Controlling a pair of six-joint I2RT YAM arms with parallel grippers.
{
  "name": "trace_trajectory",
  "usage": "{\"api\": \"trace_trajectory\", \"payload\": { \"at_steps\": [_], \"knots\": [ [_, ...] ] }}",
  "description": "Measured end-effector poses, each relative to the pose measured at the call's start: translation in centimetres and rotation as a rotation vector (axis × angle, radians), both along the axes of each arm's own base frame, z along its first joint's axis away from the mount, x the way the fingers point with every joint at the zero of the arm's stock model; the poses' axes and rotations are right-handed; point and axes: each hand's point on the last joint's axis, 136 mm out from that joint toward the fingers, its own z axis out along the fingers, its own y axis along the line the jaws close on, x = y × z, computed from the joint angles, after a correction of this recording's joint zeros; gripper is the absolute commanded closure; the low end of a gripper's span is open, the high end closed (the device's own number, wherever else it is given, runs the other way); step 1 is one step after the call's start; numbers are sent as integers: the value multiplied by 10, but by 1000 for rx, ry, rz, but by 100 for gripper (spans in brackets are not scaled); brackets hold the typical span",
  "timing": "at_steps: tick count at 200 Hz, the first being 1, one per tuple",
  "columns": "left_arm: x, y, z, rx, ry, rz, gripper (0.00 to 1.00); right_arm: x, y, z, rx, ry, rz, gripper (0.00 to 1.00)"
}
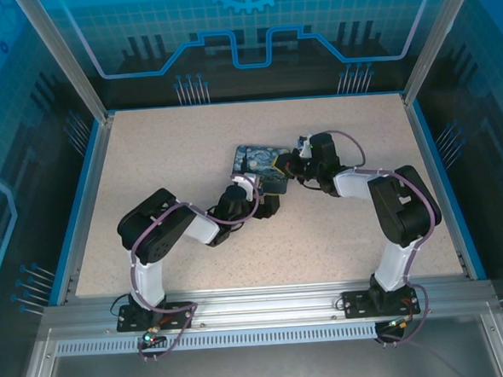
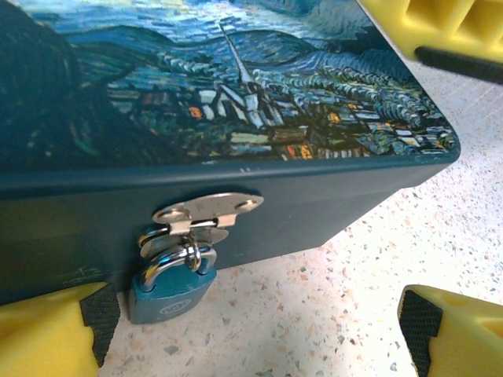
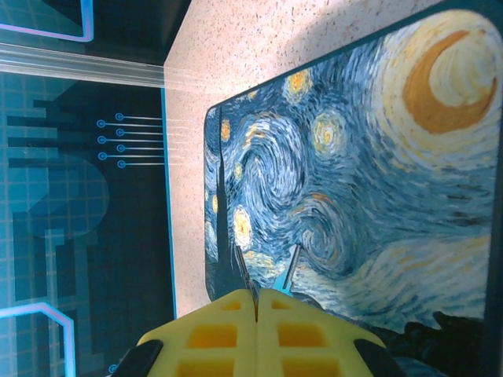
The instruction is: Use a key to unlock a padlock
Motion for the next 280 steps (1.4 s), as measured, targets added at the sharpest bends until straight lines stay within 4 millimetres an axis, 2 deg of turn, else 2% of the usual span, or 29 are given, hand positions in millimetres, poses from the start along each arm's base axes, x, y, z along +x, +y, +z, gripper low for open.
{"api": "trace_trajectory", "payload": {
  "at_steps": [40, 97, 165, 206, 239, 280],
  "knots": [
    [0, -9, 5, -55, -3, -15, 8, -1, 0, -8, -14, 18, 4, 100],
    [-4, -23, 20, -191, 23, -55, 9, 1, 0, -7, -19, 20, 6, 100],
    [7, -18, 19, -319, 48, -18, 13, 2, 1, -10, -22, 23, 8, 100],
    [9, -16, 15, -256, 61, -8, 12, 4, 1, -8, -21, 17, 9, 100],
    [11, -13, 8, -119, 54, 8, 11, 4, 1, -9, -26, 24, 9, 100],
    [9, -22, -2, 63, 27, -16, 11, 6, -1, -10, -27, 28, 4, 100]
  ]
}}
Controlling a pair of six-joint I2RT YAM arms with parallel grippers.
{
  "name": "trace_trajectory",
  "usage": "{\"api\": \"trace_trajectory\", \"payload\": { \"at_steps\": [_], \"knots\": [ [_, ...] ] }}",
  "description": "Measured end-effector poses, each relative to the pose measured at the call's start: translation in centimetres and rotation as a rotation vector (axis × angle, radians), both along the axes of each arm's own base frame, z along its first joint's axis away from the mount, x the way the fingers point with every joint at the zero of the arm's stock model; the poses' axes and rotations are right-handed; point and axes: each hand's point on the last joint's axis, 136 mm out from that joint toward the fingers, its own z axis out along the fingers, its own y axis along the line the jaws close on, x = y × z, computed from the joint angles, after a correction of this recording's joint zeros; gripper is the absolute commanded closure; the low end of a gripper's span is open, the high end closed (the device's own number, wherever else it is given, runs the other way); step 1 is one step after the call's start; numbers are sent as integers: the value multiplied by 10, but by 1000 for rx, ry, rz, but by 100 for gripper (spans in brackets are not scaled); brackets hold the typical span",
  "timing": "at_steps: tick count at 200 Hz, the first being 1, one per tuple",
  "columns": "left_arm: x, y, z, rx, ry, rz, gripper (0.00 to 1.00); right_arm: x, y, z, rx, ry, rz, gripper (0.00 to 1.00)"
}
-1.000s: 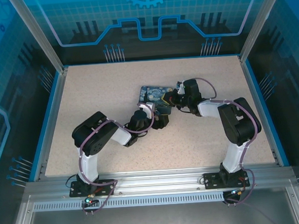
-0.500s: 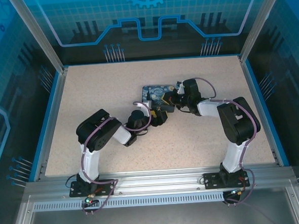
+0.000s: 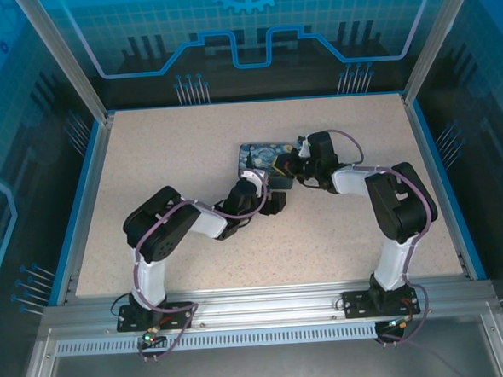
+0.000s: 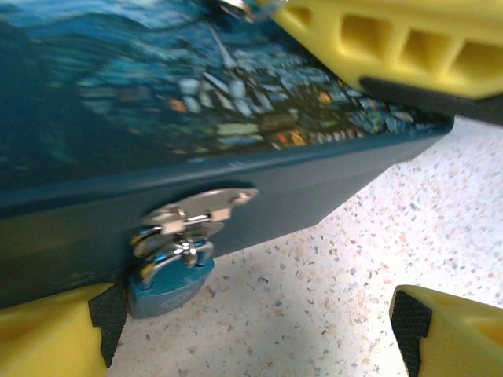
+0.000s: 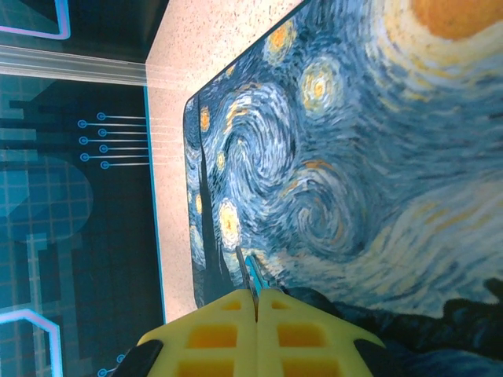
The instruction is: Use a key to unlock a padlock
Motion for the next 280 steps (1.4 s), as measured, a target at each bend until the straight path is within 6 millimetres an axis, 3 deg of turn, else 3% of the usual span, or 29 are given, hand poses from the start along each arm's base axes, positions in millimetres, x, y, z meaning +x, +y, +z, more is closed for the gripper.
{"api": "trace_trajectory", "payload": {
  "at_steps": [38, 88, 127, 220, 280],
  "knots": [
    [1, -11, 3, 50, -24, -38, 11, 1, 0, -1, 0, 1, -1, 100],
    [2, -20, 16, -68, 0, -74, 15, 3, -4, -1, 0, -1, -10, 100],
    [6, -20, 23, -185, 43, -50, 17, 4, -6, 0, 1, -3, -14, 100],
    [5, -14, 31, -327, 51, -6, 37, 4, -6, -1, 2, -1, -12, 100],
    [4, -13, 23, -323, 72, 2, 35, 4, -6, -1, 2, -1, -12, 100]
  ]
}}
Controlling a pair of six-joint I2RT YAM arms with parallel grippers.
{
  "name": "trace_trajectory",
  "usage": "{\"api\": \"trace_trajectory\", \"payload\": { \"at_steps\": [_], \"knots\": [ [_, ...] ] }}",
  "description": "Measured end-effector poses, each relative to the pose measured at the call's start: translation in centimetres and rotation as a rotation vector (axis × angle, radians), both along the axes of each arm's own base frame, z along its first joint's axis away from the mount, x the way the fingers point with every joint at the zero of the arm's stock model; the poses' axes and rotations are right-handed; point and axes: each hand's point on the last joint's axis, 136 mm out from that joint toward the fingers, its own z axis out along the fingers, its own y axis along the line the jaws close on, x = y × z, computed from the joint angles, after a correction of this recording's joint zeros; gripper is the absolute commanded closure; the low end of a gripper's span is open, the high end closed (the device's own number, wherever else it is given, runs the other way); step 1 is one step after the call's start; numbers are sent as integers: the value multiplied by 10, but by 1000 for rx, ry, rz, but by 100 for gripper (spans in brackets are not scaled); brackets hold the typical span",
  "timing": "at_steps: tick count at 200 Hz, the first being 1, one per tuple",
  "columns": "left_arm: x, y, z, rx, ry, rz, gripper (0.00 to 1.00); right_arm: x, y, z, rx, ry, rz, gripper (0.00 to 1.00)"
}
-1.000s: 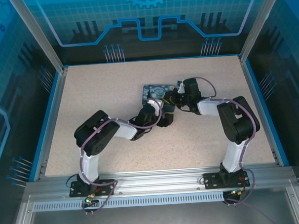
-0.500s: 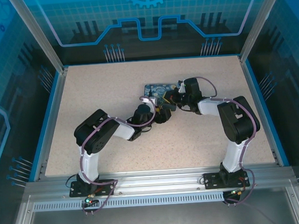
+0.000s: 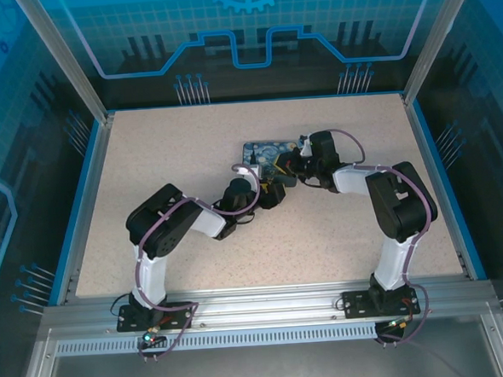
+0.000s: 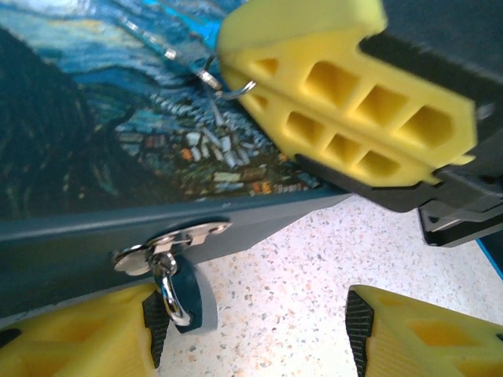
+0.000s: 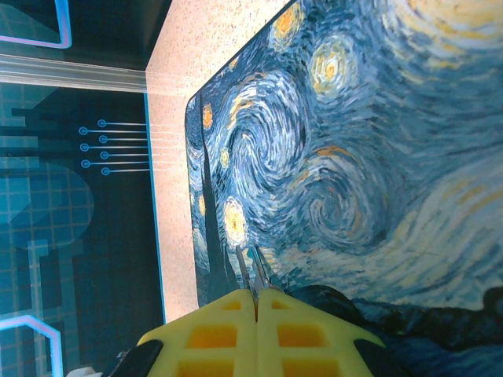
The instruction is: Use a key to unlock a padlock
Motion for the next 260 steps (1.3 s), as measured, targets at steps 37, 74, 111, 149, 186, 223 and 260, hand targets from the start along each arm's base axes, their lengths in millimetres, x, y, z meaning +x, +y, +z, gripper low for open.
{"api": "trace_trajectory", "payload": {
  "at_steps": [37, 74, 111, 149, 186, 223, 260],
  "knots": [
    [0, 5, -12, 28, 39, 25, 34, 0, 0, 0, 0, 0, 0, 100],
    [3, 9, -16, 48, 51, 50, 39, 0, 0, 0, 0, 1, 0, 100],
    [8, 10, -18, 49, 48, 86, 43, 0, 0, 0, 0, 2, 0, 100],
    [15, 6, -17, 35, 38, 109, 45, 1, 1, 0, 2, 1, 3, 100],
    [19, 5, -21, 40, 39, 119, 59, 1, 1, 0, 3, 1, 4, 100],
    [19, 5, -22, 41, 35, 122, 60, 1, 1, 0, 4, 0, 6, 100],
    [17, 1, -22, 28, 26, 117, 66, 1, 2, 0, 7, -2, 10, 100]
  ]
}}
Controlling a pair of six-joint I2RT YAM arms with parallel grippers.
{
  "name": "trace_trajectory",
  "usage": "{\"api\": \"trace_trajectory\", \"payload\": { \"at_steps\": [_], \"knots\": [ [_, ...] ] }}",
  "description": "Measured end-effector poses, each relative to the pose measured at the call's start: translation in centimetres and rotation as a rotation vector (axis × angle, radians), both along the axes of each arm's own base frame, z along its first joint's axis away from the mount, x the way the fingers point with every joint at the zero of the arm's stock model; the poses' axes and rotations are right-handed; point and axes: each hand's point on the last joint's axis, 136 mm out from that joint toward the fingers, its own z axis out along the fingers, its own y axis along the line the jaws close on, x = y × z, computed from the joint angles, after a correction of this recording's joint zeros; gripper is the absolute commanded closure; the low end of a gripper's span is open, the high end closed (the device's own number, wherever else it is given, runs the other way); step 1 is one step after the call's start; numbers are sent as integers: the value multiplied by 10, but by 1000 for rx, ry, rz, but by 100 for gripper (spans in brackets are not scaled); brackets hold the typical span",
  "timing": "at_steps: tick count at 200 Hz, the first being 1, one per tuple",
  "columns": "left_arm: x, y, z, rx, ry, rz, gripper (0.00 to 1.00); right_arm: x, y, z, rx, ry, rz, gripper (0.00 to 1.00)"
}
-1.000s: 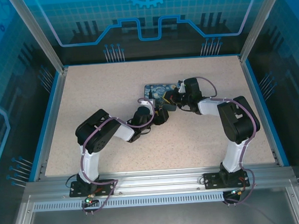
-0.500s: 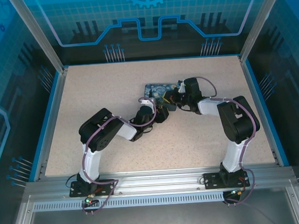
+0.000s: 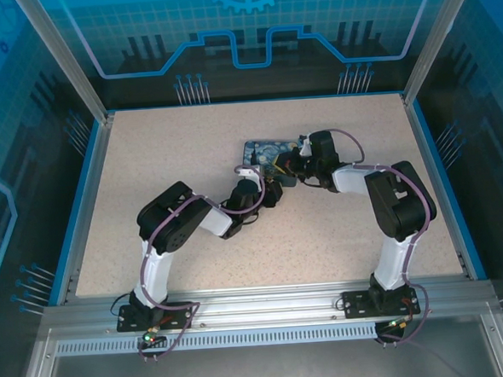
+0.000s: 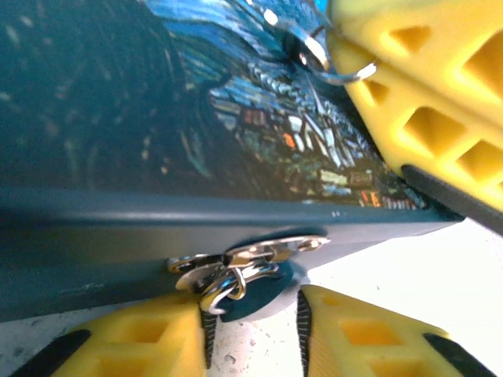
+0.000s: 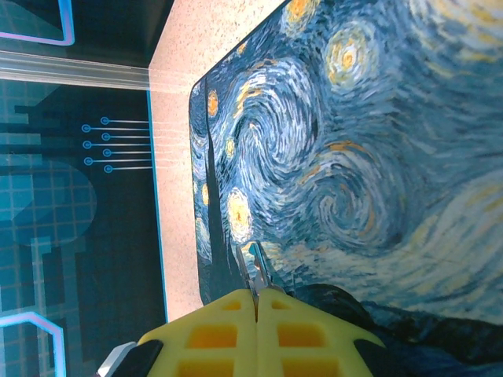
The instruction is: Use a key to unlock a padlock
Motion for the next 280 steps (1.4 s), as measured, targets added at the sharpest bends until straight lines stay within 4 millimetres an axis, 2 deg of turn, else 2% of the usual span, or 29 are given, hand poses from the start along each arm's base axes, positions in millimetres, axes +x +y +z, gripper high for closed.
{"api": "trace_trajectory", "payload": {
  "at_steps": [52, 72, 143, 224, 280],
  "knots": [
    [-3, -4, 4, -29, -8, 1, 58, 0, 0, 0, 2, 1, 3, 100],
    [-2, -4, 5, -34, -11, 5, 61, 0, 0, 0, 2, 1, 3, 100],
    [-8, 3, 7, -98, -16, 29, 61, 0, 0, 0, 5, 2, 5, 100],
    [-7, 1, 9, -105, -10, 31, 61, 0, 0, 0, 9, -1, 8, 100],
    [-1, -2, 8, -96, 9, 43, 69, 1, 1, 0, 12, -4, 10, 100]
  ]
}}
